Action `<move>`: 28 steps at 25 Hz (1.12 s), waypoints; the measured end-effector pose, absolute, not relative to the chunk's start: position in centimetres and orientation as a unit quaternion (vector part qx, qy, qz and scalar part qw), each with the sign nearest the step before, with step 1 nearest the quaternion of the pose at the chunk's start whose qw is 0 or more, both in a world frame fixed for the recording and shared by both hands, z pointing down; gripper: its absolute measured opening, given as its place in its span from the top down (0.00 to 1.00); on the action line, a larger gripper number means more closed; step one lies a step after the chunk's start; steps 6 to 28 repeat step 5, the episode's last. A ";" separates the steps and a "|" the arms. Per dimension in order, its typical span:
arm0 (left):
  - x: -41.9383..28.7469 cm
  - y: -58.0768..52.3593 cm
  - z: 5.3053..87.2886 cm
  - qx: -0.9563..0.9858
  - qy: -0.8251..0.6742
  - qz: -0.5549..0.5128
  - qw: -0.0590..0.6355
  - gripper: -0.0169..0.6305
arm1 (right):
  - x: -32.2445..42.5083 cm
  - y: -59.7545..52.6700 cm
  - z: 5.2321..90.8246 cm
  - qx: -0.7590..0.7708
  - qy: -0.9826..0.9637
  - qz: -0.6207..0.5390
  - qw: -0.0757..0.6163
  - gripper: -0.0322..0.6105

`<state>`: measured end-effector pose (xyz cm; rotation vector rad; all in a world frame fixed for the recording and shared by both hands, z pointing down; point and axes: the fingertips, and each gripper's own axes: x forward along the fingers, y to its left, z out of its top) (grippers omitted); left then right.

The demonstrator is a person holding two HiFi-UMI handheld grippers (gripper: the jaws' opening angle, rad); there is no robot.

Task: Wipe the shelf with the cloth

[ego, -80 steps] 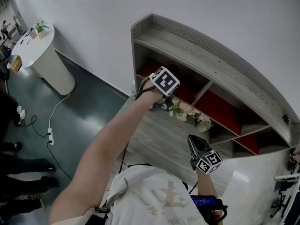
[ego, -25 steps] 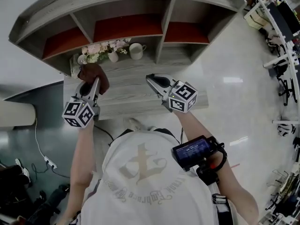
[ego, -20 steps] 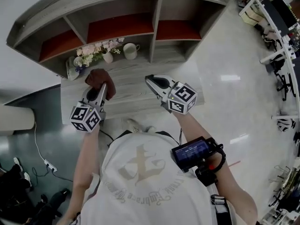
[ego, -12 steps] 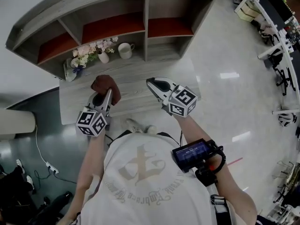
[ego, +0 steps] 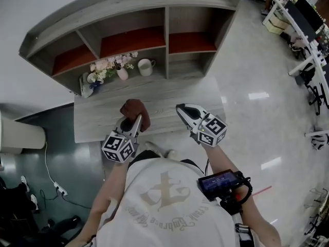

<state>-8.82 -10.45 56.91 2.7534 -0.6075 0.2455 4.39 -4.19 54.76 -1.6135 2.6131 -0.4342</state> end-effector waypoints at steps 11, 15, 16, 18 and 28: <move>-8.1 -7.2 57.6 0.964 -0.187 0.097 0.162 0.84 | 4.6 -1.4 55.6 -0.532 0.833 -0.150 0.019 0.94; -8.1 -7.2 57.6 0.964 -0.187 0.097 0.162 0.84 | 4.6 -1.4 55.6 -0.532 0.833 -0.150 0.019 0.94; -8.1 -7.2 57.6 0.964 -0.187 0.097 0.162 0.84 | 4.6 -1.4 55.6 -0.532 0.833 -0.150 0.019 0.94; -8.1 -7.2 57.6 0.964 -0.187 0.097 0.162 0.84 | 4.6 -1.4 55.6 -0.532 0.833 -0.150 0.019 0.94; -8.1 -7.2 57.6 0.964 -0.187 0.097 0.162 0.84 | 4.6 -1.4 55.6 -0.532 0.833 -0.150 0.019 0.94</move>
